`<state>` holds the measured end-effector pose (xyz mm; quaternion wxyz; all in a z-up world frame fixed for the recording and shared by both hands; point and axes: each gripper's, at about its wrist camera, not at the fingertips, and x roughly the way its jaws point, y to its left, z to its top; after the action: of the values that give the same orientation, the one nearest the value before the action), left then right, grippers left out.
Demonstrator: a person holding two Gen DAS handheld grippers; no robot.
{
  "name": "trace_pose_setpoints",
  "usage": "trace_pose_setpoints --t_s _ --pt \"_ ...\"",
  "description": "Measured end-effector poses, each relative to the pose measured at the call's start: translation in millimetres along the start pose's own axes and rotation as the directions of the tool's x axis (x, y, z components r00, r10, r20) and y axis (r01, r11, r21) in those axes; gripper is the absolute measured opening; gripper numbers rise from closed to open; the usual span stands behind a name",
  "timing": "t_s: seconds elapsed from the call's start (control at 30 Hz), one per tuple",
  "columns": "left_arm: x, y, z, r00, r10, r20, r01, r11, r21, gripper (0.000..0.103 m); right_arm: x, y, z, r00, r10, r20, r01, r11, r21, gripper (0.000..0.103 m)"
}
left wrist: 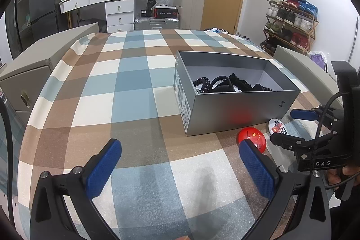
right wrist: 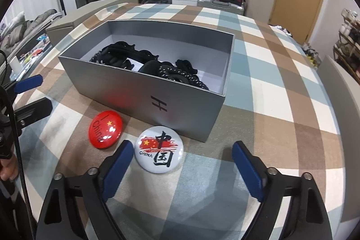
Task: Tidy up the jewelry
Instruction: 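Move both open grippers toward the red and white round badges, then grasp the white China badge with the right gripper while the left gripper grasps the red badge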
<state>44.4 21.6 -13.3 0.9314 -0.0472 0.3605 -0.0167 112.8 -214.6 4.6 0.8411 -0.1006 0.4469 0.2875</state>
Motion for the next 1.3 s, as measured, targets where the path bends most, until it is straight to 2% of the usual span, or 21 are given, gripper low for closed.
trace_pose_setpoints --t_s 0.37,0.5,0.73,0.93,1.1,1.3 --pt "0 -1 0 1.0 -0.003 -0.002 0.003 1.0 0.0 0.102 -5 9 -3 0.999 0.043 0.014 -0.042 0.999 -0.035 0.06" --pt "1 -1 0 1.0 -0.003 -0.002 0.003 1.0 0.002 0.102 -6 12 -3 0.998 0.055 0.024 -0.054 0.997 -0.051 0.042" --pt "1 -2 0 1.0 -0.001 -0.005 0.001 1.0 0.005 0.102 -10 10 -4 0.996 0.078 0.035 -0.077 0.996 -0.039 0.042" --pt "1 -7 1 1.0 0.026 0.007 -0.026 1.0 0.014 0.102 -28 1 -7 0.989 0.107 0.105 -0.106 0.994 -0.013 0.042" --pt "8 -29 0 0.999 0.028 -0.029 -0.026 0.996 0.091 0.102 -45 -13 -13 0.977 0.134 0.165 -0.14 0.99 0.025 0.042" --pt "23 -55 -1 0.993 -0.005 -0.117 0.024 0.988 0.154 0.102 -51 -28 -11 0.974 0.134 0.181 -0.149 0.986 0.069 0.042"
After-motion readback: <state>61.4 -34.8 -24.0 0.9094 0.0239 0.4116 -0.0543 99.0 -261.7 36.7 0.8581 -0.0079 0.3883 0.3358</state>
